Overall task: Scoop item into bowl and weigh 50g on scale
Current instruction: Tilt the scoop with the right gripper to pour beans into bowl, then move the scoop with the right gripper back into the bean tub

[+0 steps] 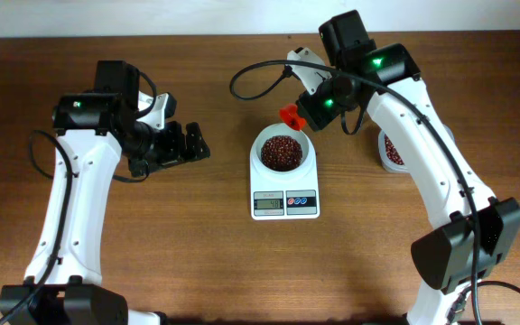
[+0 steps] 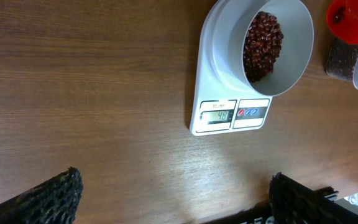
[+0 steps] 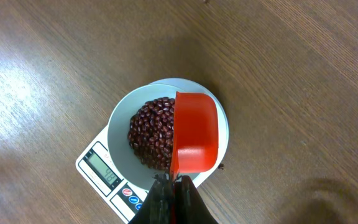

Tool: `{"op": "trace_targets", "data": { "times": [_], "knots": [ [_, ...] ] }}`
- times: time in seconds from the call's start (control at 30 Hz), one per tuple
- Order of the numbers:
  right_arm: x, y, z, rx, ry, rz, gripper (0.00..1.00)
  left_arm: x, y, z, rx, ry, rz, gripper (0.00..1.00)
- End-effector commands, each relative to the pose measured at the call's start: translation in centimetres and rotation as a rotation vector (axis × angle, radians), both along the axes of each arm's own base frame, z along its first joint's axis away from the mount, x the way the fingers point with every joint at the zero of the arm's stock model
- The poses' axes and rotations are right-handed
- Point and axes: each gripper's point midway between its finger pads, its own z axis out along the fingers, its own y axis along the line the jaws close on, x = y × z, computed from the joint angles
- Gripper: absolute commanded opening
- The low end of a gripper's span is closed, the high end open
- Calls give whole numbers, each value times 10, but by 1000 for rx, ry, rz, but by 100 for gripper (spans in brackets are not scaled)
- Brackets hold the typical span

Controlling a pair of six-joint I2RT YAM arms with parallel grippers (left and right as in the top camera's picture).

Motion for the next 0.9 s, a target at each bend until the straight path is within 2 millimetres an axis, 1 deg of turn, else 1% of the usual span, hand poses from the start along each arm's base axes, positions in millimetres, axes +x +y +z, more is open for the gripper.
{"op": "trace_targets", "data": {
  "times": [0.0,0.13,0.17,0.23,0.3,0.33,0.37,0.4,0.43,0.47,0.5,0.57,0.63,0.7,0.87],
  "knots": [
    [2,6,12,28,-28,4,4,0,-2,-3,-7,10,-3,99],
    [2,7,12,42,-13,-28,4,0,-2,-3,-7,10,-3,99],
    [-6,9,9,15,-9,29,4,0,-2,-3,-7,10,-3,99],
    [-13,10,6,-25,-18,100,4,0,-2,-3,-7,10,-3,99],
    [-6,5,5,-79,-49,57,4,0,-2,-3,-7,10,-3,99],
    [-6,6,5,-77,-51,63,4,0,-2,-3,-7,10,-3,99],
    [-10,10,5,-70,-55,121,4,0,-2,-3,-7,10,-3,99],
    [-9,8,4,-87,-69,139,4,0,-2,-3,-7,10,-3,99],
    [-2,2,4,-107,-78,74,4,0,-2,-3,-7,10,-3,99],
    [-5,7,5,-87,-74,102,4,0,-2,-3,-7,10,-3,99],
    [-12,15,6,-58,-75,196,4,0,-2,-3,-7,10,-3,99],
    [-5,14,8,-46,-71,110,4,0,-2,-3,-7,10,-3,99],
    [-8,18,8,-38,-79,163,4,0,-2,-3,-7,10,-3,99],
    [-2,15,9,-35,-78,96,4,0,-2,-3,-7,10,-3,99],
    [-2,15,9,-33,-78,98,4,0,-2,-3,-7,10,-3,99]
  ]
}}
